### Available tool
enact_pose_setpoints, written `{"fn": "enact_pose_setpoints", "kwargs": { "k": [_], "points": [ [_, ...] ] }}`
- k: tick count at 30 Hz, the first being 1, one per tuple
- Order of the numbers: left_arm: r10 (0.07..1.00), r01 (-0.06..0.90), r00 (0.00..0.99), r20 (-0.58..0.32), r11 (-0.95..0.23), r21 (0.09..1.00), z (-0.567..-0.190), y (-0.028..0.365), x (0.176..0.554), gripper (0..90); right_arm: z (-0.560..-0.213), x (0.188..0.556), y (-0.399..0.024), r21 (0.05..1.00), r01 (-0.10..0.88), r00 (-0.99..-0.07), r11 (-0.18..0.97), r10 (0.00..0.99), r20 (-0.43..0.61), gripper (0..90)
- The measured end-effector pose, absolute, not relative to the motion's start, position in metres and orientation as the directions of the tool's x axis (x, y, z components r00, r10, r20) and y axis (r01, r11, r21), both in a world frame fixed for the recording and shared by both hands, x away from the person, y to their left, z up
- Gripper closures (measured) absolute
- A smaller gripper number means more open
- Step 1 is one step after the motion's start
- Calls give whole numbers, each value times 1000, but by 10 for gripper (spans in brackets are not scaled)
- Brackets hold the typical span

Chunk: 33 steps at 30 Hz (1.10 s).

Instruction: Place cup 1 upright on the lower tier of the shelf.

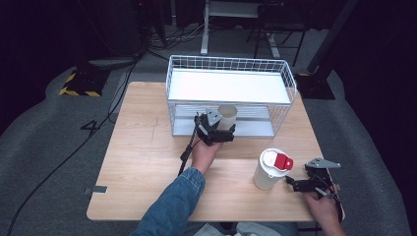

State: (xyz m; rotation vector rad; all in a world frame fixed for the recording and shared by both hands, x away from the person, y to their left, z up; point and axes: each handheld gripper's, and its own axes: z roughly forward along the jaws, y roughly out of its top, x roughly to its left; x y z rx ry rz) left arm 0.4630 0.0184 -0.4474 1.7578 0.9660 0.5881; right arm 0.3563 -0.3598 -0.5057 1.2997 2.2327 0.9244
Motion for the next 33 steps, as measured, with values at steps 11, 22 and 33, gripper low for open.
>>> {"fn": "enact_pose_setpoints", "kwargs": {
  "k": [11, 22, 33],
  "points": [
    [806, 332, 591, -43, -195, 923, -430, 39, 438, 3, -506, 356, -360, 710, 611, -490, 350, 871, -8, 9],
    [792, 342, 608, -56, -197, 919, -420, 63, 418, 26, -506, 356, -360, 710, 611, -489, 349, 872, -7, 9],
    [800, 370, 596, -64, -203, 907, -417, 93, 398, 49, -506, 356, -360, 711, 611, -489, 348, 872, -7, 10]
  ]
}}
